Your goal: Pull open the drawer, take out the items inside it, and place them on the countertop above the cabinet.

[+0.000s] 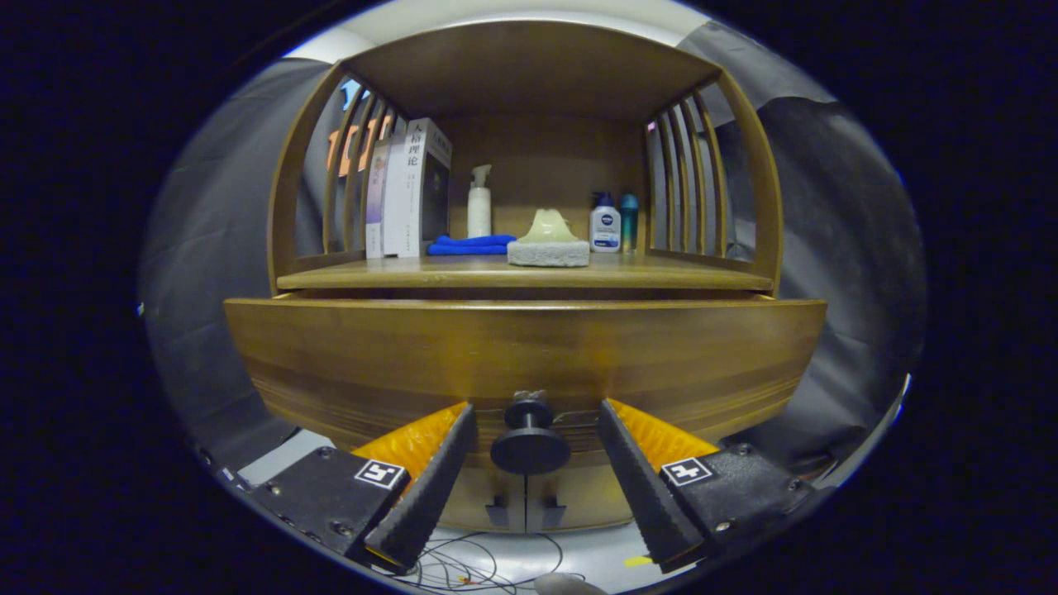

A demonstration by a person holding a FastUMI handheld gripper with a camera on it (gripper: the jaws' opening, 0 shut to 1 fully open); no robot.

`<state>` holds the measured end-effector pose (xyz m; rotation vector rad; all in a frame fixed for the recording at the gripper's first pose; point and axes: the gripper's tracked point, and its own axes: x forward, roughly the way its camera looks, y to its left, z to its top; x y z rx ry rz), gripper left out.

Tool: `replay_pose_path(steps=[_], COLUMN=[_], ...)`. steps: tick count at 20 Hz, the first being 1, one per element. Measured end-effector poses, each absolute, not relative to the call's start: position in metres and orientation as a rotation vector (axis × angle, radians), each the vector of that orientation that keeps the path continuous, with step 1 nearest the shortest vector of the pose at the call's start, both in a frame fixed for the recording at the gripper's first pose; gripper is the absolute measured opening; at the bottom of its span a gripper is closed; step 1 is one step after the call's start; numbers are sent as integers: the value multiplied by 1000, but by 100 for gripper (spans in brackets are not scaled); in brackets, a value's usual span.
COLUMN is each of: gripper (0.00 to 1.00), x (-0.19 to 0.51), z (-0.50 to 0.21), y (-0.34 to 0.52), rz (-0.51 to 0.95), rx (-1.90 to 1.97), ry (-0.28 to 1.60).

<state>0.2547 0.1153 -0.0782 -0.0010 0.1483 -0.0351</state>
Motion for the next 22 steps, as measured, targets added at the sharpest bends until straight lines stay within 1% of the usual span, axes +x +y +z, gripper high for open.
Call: replay_pose_path(steps=[14, 19, 22], gripper=[98, 99, 99], x=[312, 312, 310], z=[-72, -74, -76], y=[116, 115, 116], rz=[-31, -31, -23], rx=[-4, -29, -59], ry=[143, 143, 184])
